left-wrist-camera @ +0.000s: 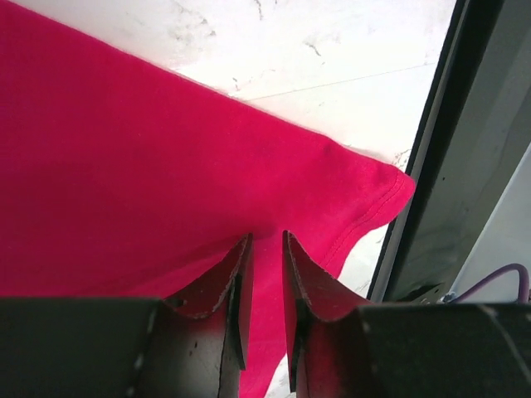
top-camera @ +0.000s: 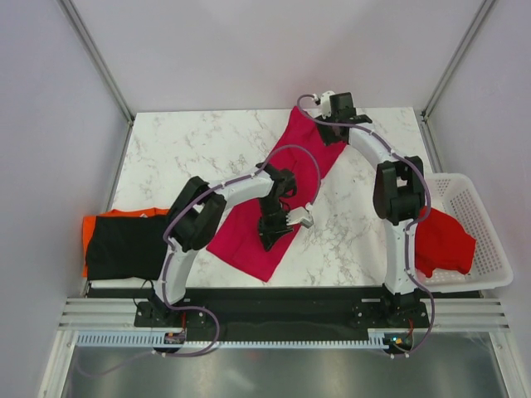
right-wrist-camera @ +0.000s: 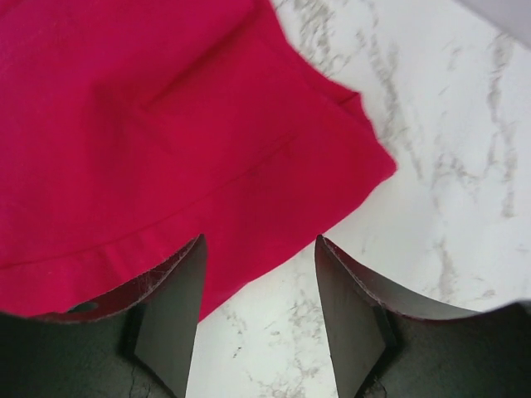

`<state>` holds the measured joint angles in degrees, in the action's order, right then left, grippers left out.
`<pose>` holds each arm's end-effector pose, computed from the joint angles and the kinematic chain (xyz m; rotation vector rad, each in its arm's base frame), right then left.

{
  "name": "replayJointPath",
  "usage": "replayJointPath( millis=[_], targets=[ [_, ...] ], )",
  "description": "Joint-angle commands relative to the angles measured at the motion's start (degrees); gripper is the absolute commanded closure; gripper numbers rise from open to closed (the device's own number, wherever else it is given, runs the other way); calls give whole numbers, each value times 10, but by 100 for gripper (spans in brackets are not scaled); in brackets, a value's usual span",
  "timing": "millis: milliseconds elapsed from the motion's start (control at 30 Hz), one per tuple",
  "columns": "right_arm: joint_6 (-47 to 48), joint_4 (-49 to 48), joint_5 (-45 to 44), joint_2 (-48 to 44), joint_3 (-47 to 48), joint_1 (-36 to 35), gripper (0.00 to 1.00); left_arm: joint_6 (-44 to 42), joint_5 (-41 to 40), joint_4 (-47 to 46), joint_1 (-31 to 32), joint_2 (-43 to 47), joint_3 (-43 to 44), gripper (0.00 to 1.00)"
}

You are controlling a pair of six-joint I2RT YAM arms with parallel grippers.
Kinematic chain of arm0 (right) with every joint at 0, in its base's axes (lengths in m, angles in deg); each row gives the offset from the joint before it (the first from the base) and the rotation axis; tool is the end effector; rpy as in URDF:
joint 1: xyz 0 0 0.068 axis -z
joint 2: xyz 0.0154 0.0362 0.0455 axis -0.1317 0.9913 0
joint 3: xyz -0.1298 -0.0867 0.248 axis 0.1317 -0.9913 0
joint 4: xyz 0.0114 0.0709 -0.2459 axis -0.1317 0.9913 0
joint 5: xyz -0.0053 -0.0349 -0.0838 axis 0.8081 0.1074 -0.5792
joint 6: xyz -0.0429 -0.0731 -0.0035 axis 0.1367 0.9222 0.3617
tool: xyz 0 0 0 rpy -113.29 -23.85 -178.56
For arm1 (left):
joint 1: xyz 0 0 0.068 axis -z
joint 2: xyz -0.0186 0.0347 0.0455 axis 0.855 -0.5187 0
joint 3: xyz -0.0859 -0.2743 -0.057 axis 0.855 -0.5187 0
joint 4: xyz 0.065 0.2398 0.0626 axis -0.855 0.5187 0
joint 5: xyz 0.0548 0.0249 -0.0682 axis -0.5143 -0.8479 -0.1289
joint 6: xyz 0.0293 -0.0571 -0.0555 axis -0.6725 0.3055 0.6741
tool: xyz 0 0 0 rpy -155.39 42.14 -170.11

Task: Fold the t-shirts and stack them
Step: Fold the tshirt

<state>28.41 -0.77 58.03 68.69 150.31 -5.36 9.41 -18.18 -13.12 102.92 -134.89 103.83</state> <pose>0.5424 0.1169 0.2176 -0.5257 2.2606 -0.1386 0.2531 -0.2962 0.1450 -1.9840 -2.0813 0.7469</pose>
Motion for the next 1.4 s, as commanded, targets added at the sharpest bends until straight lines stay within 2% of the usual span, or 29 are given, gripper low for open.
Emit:
replayJointPath(
  millis=[0,167,333,667,867,1067,1267,1367],
  targets=[
    [-23,9,17,9,-9,-1,37,16,8,-36,1,0,-7,73],
    [-13,31,22,44,10,-2,37,29,20,-47,3,-16,-7,74],
    [-22,78,30,109,96,-1,37,38,28,-50,10,-44,15,74],
    [-8,94,47,225,254,-12,37,50,38,-45,48,-119,101,74],
    [2,57,55,270,316,-21,34,65,52,-23,57,-171,201,74],
    [-4,-11,69,290,333,-26,30,90,64,-17,58,-198,276,73],
    [-37,-65,97,296,360,-26,27,130,91,-20,67,-163,309,72],
    [-67,-74,70,251,361,-22,26,157,85,-29,60,-83,298,71]
  ],
)
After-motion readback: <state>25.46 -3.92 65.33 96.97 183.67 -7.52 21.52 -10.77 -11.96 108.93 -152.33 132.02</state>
